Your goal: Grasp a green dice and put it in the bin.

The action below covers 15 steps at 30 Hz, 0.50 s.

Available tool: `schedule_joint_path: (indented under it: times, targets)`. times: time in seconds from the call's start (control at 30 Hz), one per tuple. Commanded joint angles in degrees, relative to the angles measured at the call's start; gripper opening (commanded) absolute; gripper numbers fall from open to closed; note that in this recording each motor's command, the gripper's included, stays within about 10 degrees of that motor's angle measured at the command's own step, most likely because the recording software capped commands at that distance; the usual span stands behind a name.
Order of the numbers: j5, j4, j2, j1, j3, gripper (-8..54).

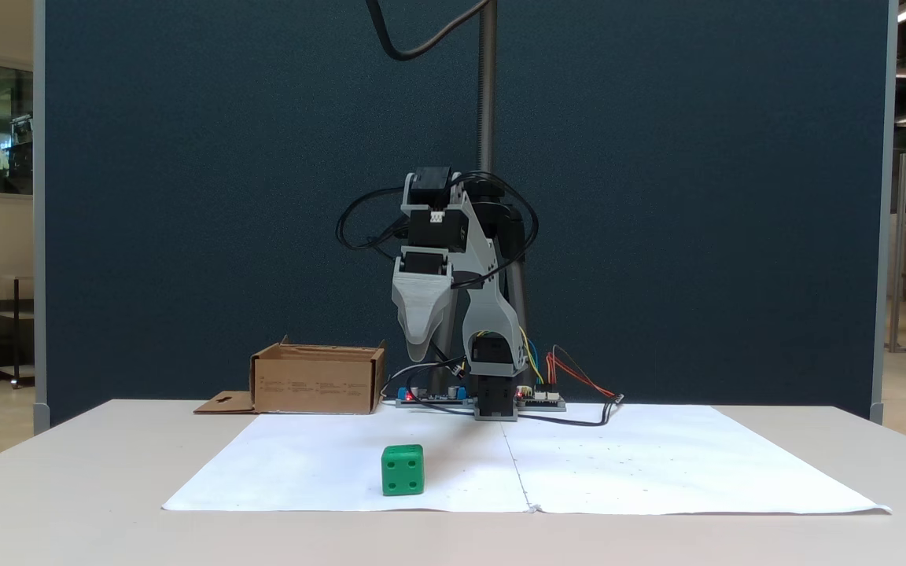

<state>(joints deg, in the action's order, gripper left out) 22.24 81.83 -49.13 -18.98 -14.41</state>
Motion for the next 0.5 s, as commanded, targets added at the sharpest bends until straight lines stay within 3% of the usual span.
schedule_joint_path:
  times: [0.0, 0.47]
  targets:
    - [0.09, 5.45, -0.70, -0.35, 3.52, 43.2]
    - [-5.36, 8.79, 0.26, -0.70, 3.52, 43.1]
